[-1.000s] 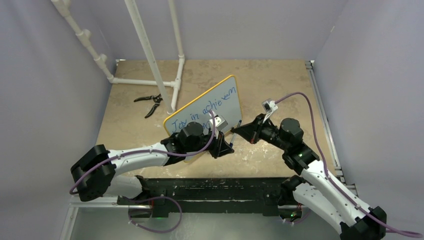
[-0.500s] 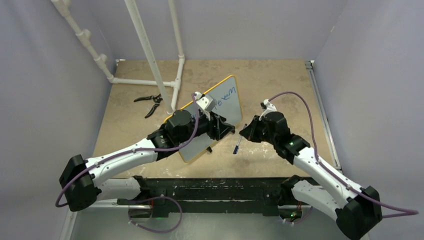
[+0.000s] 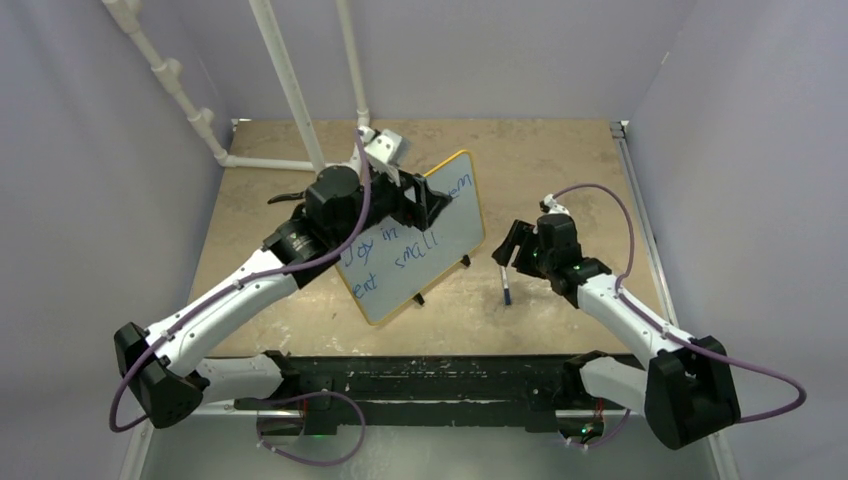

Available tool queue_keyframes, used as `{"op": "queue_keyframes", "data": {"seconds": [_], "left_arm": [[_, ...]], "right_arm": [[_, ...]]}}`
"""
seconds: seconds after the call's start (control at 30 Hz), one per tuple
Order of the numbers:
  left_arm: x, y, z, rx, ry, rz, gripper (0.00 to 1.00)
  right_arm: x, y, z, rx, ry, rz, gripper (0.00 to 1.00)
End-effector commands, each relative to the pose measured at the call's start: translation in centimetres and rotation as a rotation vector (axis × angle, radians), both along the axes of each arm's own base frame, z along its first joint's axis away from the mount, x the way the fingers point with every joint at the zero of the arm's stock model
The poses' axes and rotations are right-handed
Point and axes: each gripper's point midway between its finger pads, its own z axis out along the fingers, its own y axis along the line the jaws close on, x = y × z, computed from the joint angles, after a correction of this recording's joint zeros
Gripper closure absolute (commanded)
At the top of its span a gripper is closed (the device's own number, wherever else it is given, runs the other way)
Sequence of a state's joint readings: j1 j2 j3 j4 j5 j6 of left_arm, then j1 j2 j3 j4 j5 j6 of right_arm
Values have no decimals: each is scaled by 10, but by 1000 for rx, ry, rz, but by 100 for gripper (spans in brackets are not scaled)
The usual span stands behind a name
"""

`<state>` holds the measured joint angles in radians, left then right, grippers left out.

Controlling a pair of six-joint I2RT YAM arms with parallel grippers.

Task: Write a sentence on the whiteboard
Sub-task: Place the whiteboard marker at the center of the board, then reset both arms

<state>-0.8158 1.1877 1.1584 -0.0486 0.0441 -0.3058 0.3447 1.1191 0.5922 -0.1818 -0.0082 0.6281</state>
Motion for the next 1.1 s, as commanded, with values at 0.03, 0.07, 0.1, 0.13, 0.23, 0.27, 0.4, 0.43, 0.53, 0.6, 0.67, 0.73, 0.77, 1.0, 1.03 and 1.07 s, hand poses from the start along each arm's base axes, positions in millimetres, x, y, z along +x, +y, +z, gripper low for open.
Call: {"op": "queue_keyframes", "data": {"seconds": [0.03,0.07,0.1,0.13,0.23,0.27,0.4,0.43,0.53,0.6,0.67,0.73,0.77,1.0,1.03,1.07], "left_arm": [[51,67,7,23,33,223,23],[57,81,12,13,30,260,22],[62,95,17,6,25,299,22],[67,109,21,3,22,338,21],[81,158,28,31,14,494,20],[85,173,25,51,18,552,20],[83,238,14,104,21,797,19],[80,252,11,118,14,857,18],[60,289,2,147,-23,1024,18],[44,306,-6,151,-53,1092,16],[29,315,-19,159,-66,1119,10],[13,324,-35,155,-59,1146,8],[6,327,-42,149,-50,1159,8],[-15,341,-54,125,-17,1216,3],[-15,340,-55,124,-18,1216,2],[-14,340,-54,120,-21,1217,2]], "right_arm": [[26,-28,27,-42,-124,-83,15],[28,-33,33,-49,-138,-95,11],[30,-38,39,-58,-150,-109,6],[31,-43,46,-68,-163,-117,3],[37,-59,77,-99,-231,-163,1],[38,-65,87,-108,-257,-179,1],[36,-79,135,-133,-402,-210,1],[33,-81,147,-138,-444,-209,1],[22,-83,186,-138,-602,-193,1],[12,-80,207,-114,-708,-173,2],[-1,-83,223,-101,-798,-180,2],[-11,-86,233,-94,-858,-192,2],[-15,-88,238,-92,-882,-201,2],[-23,-93,247,-95,-925,-219,2],[-22,-93,247,-96,-921,-218,2],[-22,-93,247,-97,-920,-219,2]]}}
